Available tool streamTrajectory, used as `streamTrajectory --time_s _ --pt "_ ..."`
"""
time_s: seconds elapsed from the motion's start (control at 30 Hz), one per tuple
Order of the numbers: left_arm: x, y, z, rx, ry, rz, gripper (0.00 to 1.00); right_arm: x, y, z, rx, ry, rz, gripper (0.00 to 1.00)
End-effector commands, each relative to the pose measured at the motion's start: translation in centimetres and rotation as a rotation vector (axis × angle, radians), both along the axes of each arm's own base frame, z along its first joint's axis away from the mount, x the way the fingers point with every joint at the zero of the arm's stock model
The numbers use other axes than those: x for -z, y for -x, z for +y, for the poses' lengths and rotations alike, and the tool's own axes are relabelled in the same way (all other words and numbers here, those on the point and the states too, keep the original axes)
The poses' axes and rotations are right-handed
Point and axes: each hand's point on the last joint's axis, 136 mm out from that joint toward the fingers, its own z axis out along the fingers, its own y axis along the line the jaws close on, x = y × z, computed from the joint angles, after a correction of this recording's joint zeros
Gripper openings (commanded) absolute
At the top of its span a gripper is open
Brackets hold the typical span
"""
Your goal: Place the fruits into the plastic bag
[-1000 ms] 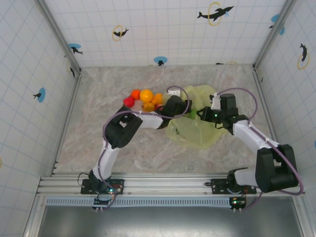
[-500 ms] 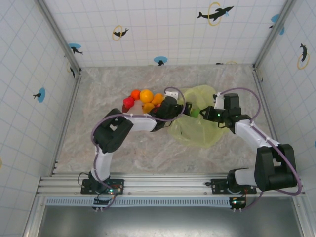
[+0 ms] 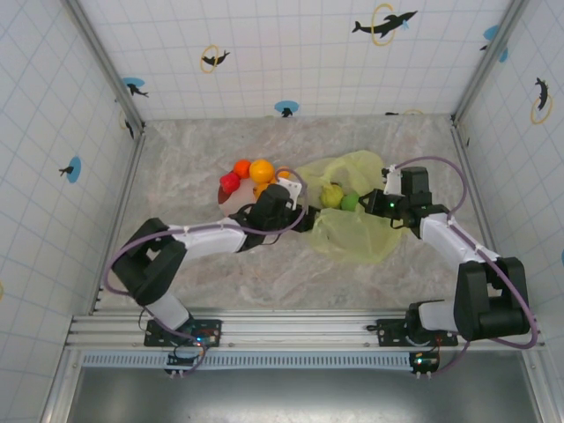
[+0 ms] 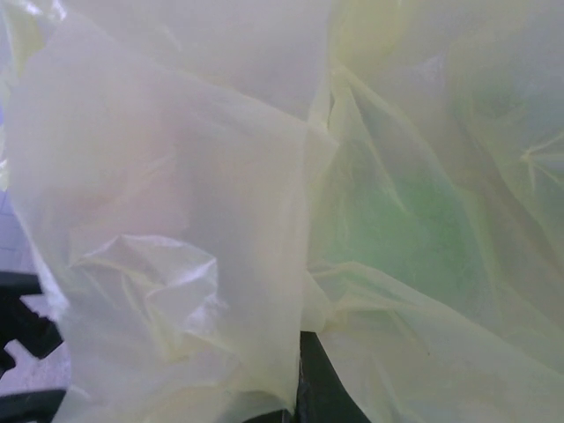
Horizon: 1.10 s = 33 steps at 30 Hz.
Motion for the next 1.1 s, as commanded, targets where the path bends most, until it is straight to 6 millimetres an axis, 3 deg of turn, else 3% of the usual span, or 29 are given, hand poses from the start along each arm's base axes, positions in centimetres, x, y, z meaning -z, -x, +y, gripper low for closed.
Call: streamTrajectory --time_s 0.0,0.17,0.4,0.5,0.67,0.77,0.87,0.97,1.07 --pt "-0.5 1.1 1.9 -0.021 -0.003 0.011 0.84 -0.1 -0.4 -0.2 0.002 0.006 -0.003 0.00" --pt "1.6 0.1 4.4 -0.173 -0.058 0.058 0.83 -0.2 -0.5 -0.2 0.005 0.001 -0.001 0.00" --pt "3.2 -2.5 2.1 -0.186 -0.055 0.098 0.80 -0.1 -0.3 -0.2 0.008 0.000 0.000 0.00" --pt "4.0 -3.4 1.0 -0.183 -0.051 0.120 0.72 -0.1 -0.1 -0.3 0.008 0.001 -0.001 0.00" --pt "4.1 -3.6 -1.1 -0.134 0.017 0.156 0.40 -0.4 -0.2 -0.5 0.010 0.011 -0.013 0.00" --pt "2.3 -3.0 -2.1 -0.076 0.075 0.152 0.16 -1.1 -0.6 -1.1 0.016 0.066 -0.027 0.00" --pt "-0.8 -2.0 -2.8 -0.010 0.145 0.133 0.00 -2.4 -1.0 -2.6 0.050 0.168 -0.064 0.00" --pt "-4.6 0.0 -3.8 0.090 0.231 0.116 0.00 -4.1 -1.1 -3.8 0.078 0.244 -0.104 0.00" --pt "-6.6 1.8 -4.3 0.154 0.278 0.118 0.00 -5.9 -1.2 -5.0 0.107 0.315 -0.135 0.00"
